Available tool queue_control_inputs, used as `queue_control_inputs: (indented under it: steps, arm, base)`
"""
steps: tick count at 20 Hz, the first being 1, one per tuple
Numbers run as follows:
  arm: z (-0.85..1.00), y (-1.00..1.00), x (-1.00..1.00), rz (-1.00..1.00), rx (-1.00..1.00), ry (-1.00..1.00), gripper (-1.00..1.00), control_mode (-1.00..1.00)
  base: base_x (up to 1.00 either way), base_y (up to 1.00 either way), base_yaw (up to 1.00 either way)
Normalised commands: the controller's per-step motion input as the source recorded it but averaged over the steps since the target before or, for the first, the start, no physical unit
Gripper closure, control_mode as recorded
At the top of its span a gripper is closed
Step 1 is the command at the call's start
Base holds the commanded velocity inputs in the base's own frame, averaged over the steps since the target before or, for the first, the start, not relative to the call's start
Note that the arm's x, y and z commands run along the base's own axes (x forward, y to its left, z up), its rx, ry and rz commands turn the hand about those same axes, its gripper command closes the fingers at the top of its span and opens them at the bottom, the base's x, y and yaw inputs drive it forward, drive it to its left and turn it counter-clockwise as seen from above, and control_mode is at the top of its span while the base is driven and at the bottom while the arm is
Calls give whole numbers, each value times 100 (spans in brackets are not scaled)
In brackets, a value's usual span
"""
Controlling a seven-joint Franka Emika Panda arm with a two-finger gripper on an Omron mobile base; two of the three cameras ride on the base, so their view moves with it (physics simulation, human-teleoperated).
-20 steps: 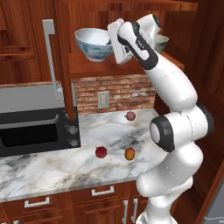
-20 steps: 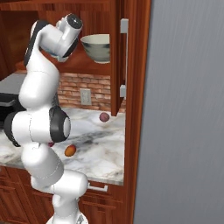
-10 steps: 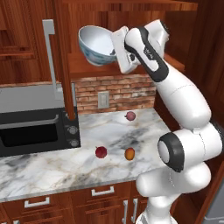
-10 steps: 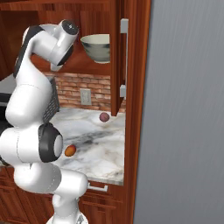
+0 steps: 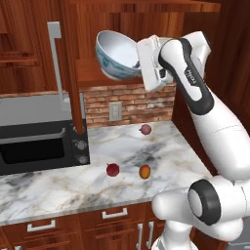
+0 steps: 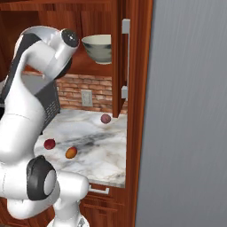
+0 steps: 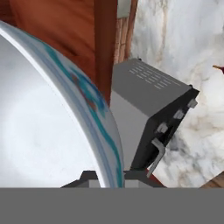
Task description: Pick both bowls and place them on the counter. Then place the mango in one bowl and place the pear in the other bowl.
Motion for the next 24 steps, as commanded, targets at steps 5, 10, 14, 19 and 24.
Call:
queue_control_inputs:
  steps: [5, 10, 14, 19, 24]
  arm:
    - [0, -18, -89, 0, 0, -2, 100, -100]
    - [0, -15, -79, 0, 0, 0, 100, -100]
    - [0, -12, -71, 0, -1, 0, 100, -100]
    - [-4, -21, -70, -6, -1, 1, 100, -100]
    - [-12, -23, -60, -7, 0, 6, 100, -100]
  base:
    - [0, 0, 0]
    - [0, 0, 0]
    - [0, 0, 0]
    - [0, 0, 0]
    - [0, 0, 0]
